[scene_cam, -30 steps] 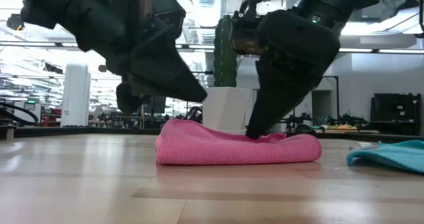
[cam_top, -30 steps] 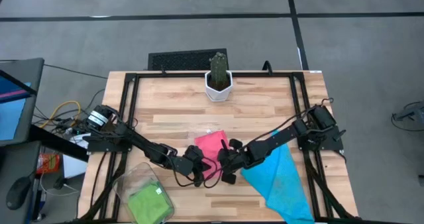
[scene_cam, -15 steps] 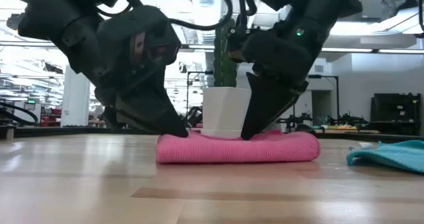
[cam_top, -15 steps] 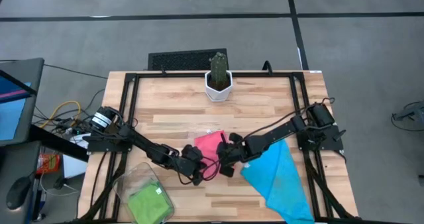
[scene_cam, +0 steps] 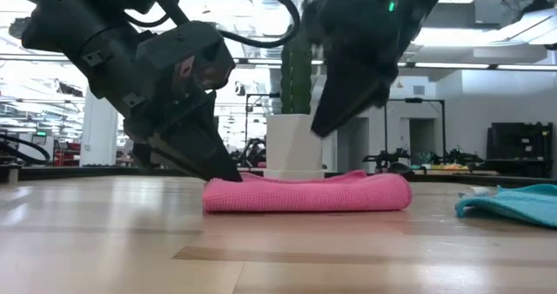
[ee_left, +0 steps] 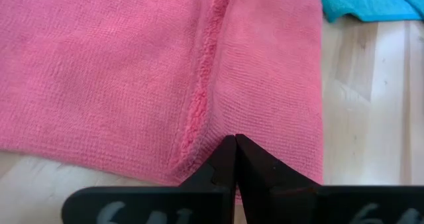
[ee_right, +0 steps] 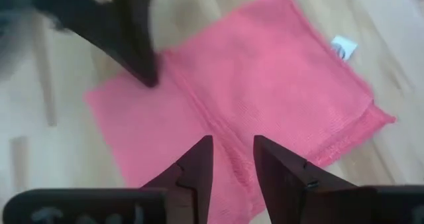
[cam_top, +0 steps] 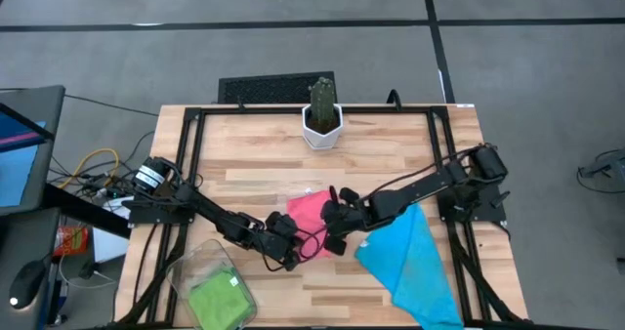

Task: Fold microfiber towels
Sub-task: Fold the pink microfiber cloth

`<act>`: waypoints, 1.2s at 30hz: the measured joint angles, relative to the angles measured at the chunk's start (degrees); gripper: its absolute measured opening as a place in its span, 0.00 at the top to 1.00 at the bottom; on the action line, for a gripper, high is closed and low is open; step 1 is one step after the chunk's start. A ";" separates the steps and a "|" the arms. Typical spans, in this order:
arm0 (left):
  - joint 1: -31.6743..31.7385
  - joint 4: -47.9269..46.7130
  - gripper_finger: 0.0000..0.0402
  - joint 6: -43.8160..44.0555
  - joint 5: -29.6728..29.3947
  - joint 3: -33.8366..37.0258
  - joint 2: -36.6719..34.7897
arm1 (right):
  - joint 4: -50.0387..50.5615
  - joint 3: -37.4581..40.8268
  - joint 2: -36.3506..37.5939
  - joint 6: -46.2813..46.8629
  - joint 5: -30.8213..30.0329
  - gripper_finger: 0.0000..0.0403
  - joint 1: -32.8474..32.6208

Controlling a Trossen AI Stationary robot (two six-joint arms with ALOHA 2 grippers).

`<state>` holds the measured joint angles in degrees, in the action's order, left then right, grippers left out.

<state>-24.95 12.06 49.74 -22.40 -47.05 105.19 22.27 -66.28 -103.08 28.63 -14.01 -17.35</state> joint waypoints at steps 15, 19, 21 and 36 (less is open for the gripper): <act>-0.13 -1.13 1.00 0.77 -0.72 0.00 0.00 | -14.91 7.27 -0.37 10.01 -5.39 0.67 -10.48; -0.13 -1.72 1.00 0.29 -0.87 0.00 -0.02 | -18.08 10.86 -0.45 11.14 -5.49 0.69 -10.31; -0.11 -2.35 1.00 0.17 -1.10 0.00 -0.02 | -18.50 12.23 -0.42 12.19 -5.63 0.71 -10.27; -0.02 -3.57 1.00 1.21 -0.94 0.00 -0.07 | -18.49 15.54 7.61 10.82 -4.72 0.76 -9.14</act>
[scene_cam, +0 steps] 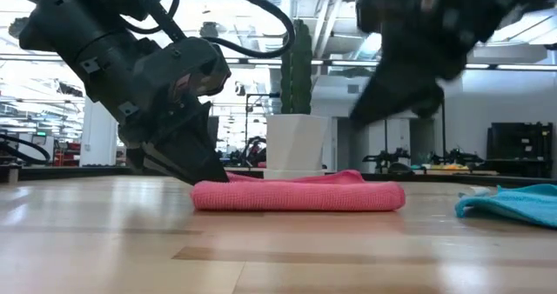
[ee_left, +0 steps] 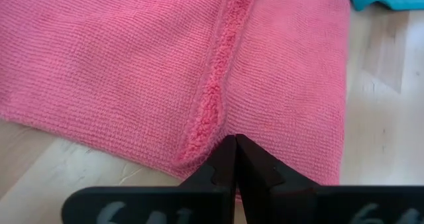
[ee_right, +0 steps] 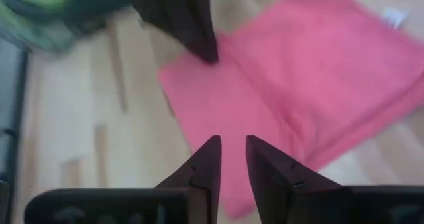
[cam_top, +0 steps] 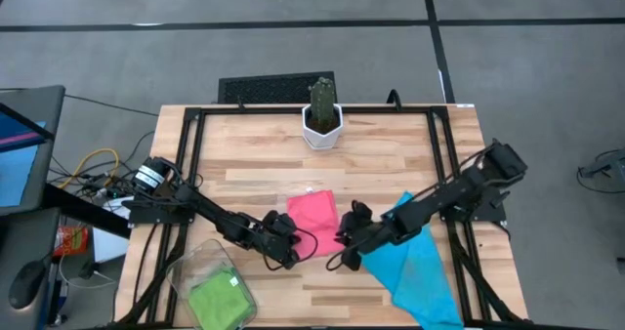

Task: Fold microfiber towels
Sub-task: Fold the pink microfiber cloth

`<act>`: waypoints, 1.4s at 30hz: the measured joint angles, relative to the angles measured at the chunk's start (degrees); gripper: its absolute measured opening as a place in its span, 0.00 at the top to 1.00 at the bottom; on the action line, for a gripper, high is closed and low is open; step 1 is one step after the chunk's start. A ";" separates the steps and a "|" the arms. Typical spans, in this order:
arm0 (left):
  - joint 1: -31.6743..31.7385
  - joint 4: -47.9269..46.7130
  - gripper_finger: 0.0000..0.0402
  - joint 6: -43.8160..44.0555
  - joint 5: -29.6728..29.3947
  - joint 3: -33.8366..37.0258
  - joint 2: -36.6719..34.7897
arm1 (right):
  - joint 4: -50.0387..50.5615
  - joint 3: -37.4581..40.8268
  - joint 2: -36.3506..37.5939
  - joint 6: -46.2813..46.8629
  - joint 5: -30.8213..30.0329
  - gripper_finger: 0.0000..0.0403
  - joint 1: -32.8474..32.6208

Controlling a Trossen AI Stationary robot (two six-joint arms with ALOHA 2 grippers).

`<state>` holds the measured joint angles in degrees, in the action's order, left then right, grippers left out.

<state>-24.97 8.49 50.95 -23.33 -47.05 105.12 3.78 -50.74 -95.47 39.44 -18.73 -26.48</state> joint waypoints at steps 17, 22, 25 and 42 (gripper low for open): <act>-0.22 -1.78 1.00 -2.27 -0.74 -1.16 -5.78 | -10.79 0.31 -6.73 -5.33 -3.70 0.77 1.32; -0.59 -3.52 1.00 -1.80 -6.47 -1.00 -4.63 | -9.99 0.41 -9.05 -4.35 -2.25 0.77 3.55; -0.14 -1.77 1.00 -1.29 -7.01 -1.20 -2.93 | -10.96 0.24 -9.77 -3.76 -2.17 0.77 4.59; 0.07 -3.18 1.00 1.15 -3.82 -0.92 -0.80 | -9.47 0.35 -11.03 -0.40 -0.53 0.77 6.97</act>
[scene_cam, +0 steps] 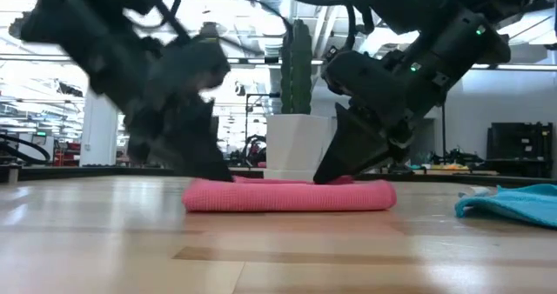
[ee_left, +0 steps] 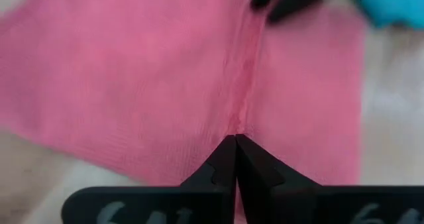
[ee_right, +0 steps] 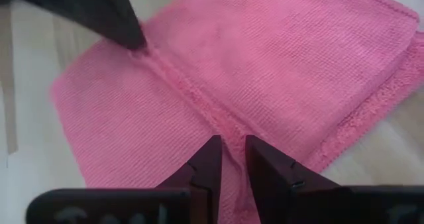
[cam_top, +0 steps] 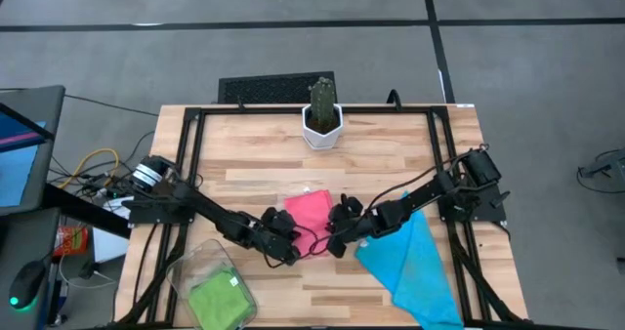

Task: Fold microfiber towels
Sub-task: Fold the pink microfiber cloth

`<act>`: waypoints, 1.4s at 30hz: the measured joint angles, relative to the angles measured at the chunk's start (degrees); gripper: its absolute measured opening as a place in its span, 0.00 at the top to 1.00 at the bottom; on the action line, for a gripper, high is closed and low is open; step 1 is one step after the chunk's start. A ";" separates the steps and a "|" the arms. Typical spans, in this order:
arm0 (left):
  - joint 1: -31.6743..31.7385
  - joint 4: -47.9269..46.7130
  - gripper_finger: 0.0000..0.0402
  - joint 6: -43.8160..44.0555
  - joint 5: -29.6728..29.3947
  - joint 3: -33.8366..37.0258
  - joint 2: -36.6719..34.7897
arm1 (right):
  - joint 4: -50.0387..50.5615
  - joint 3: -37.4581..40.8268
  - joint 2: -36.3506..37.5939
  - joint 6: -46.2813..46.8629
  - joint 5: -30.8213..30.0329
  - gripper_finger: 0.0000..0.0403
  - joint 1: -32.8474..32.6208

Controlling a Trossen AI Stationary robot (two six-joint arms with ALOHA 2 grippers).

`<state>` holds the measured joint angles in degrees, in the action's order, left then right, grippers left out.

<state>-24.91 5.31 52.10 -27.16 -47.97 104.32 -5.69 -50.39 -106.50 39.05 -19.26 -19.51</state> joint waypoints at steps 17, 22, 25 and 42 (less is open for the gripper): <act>-5.15 7.27 1.00 2.13 -3.35 -0.15 0.93 | 0.09 0.02 0.00 -0.46 0.06 0.77 0.05; -3.84 7.58 1.00 7.29 -3.51 -0.13 4.43 | 0.44 0.02 0.00 -0.55 1.35 0.77 0.03; -3.63 7.31 1.00 8.88 -3.36 -0.19 4.89 | 0.66 0.02 -0.13 -0.52 1.35 0.77 0.05; -4.05 8.23 1.00 11.56 -7.61 -0.15 1.84 | 1.38 0.04 -0.33 -0.63 1.75 0.77 0.16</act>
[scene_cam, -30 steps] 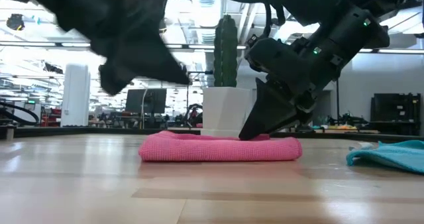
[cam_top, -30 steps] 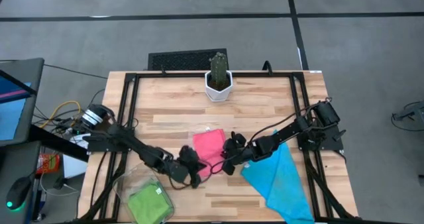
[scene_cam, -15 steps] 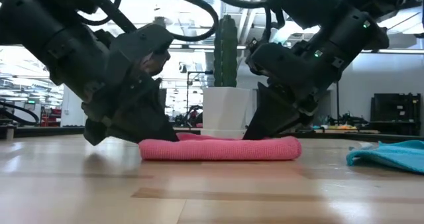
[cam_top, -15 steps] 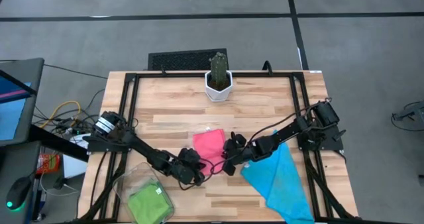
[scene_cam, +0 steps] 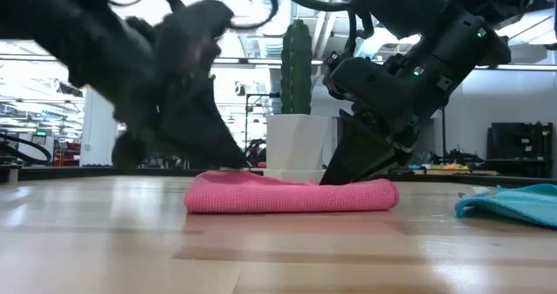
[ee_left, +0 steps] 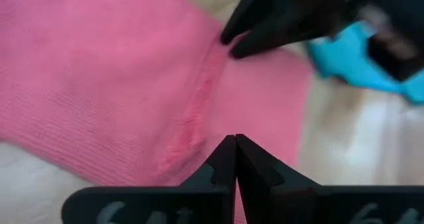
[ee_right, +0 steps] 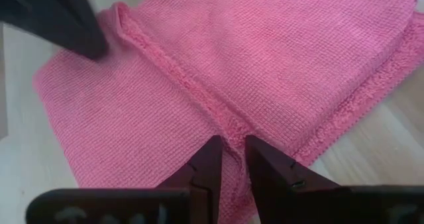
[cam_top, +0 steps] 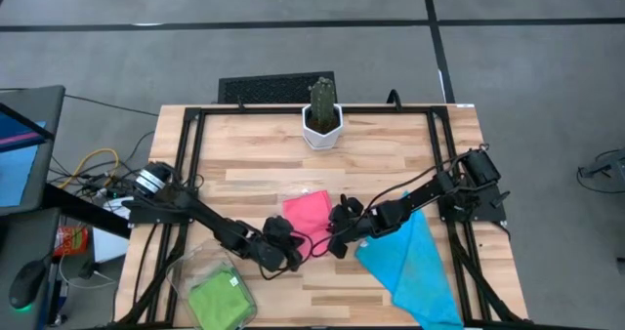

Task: Fold microfiber towels
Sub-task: Fold the pink microfiber cloth

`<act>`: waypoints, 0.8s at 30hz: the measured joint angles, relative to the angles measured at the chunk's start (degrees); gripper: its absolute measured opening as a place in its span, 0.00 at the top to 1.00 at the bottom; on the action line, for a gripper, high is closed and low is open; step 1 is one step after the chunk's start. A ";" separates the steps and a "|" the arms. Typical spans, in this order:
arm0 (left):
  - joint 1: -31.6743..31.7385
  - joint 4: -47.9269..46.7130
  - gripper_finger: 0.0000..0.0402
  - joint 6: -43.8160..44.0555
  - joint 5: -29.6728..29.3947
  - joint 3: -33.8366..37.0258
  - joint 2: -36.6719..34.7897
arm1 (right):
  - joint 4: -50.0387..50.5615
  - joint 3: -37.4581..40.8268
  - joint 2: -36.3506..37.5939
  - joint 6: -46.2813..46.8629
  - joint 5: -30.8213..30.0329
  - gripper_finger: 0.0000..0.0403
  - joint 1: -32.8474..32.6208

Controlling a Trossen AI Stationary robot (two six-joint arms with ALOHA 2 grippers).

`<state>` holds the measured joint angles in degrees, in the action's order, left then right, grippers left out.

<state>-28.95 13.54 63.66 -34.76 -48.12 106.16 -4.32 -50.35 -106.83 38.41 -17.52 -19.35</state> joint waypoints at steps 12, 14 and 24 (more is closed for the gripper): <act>0.42 1.10 1.00 4.56 1.86 -0.13 5.38 | -0.20 0.00 -0.04 0.13 -0.19 0.77 -0.10; -0.04 0.82 1.00 4.00 2.01 -0.06 4.33 | -1.12 0.00 0.05 0.11 -0.11 0.77 -0.11; -0.29 -0.18 1.00 4.12 3.15 0.11 2.76 | -6.50 -0.02 8.08 1.39 -10.21 0.77 -4.54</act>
<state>-29.24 13.37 67.78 -31.62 -48.01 108.92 -10.82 -50.37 -98.74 39.80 -27.73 -23.89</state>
